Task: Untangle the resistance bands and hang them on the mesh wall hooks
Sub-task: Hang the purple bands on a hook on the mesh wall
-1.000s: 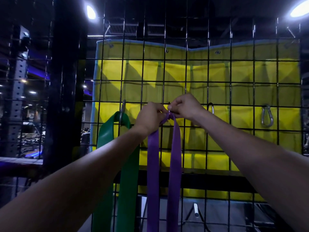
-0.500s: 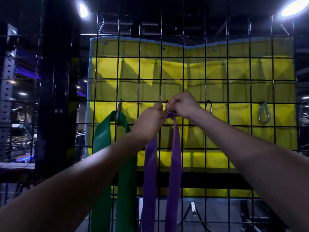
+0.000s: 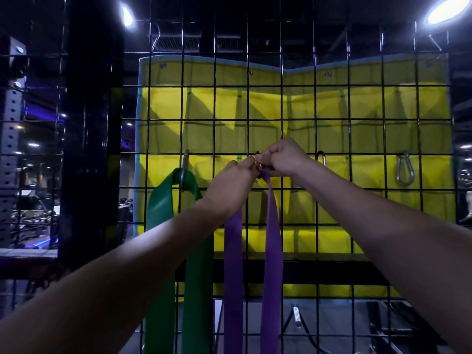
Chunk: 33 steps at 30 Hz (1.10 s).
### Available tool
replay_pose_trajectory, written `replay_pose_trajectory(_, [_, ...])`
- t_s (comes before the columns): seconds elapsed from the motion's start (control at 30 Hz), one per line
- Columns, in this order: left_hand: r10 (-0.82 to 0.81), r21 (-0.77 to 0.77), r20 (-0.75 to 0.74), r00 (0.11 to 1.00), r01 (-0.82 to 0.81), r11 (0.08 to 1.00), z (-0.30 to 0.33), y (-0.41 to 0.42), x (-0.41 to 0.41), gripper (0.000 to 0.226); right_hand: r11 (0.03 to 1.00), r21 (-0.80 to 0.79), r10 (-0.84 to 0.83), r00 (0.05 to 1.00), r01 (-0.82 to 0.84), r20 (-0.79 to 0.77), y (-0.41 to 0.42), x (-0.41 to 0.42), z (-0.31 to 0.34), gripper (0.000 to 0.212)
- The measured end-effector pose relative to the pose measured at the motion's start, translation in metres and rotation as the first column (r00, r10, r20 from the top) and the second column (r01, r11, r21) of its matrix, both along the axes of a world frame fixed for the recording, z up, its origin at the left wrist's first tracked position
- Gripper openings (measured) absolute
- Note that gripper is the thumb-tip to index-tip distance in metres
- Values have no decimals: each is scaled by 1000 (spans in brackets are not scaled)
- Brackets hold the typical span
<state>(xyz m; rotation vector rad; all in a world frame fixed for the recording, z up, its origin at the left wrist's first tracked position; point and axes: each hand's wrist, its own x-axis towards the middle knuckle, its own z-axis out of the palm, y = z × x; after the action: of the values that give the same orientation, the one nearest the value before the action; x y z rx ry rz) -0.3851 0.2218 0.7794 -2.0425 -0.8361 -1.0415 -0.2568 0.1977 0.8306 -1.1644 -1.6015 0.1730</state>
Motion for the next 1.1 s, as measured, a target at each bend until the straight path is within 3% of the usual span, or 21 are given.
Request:
replay_pose_trajectory(0.17, [-50, -60, 42, 998, 53, 997, 3, -1, -1, 23, 999, -12, 32, 999, -32, 7, -4, 3, -3, 17])
replay_pose_trajectory(0.27, [-117, -169, 167, 979, 146, 975, 6, -2, -2, 24, 996, -5, 87, 995, -87, 44, -11, 8, -12, 4])
replay_pose_trajectory(0.47, [-205, -265, 350, 914, 306, 914, 6, -3, -1, 20, 997, 82, -30, 975, 12, 218, -17, 10, -28, 28])
replay_pose_trajectory(0.73, [-127, -321, 519, 845, 330, 888, 9, -4, 9, 20, 970, 184, -222, 890, 160, 398, -18, 8, -18, 33])
replay_pose_trajectory(0.93, [-123, -282, 585, 802, 343, 896, 9, -1, 18, 13, 965, 216, -213, 919, 146, 331, -18, 7, -21, 21])
replay_pose_trajectory(1.1, [-188, -247, 689, 700, 471, 847, 7, 4, 25, 13, 948, 247, -259, 935, 198, 242, -8, 9, -25, 10])
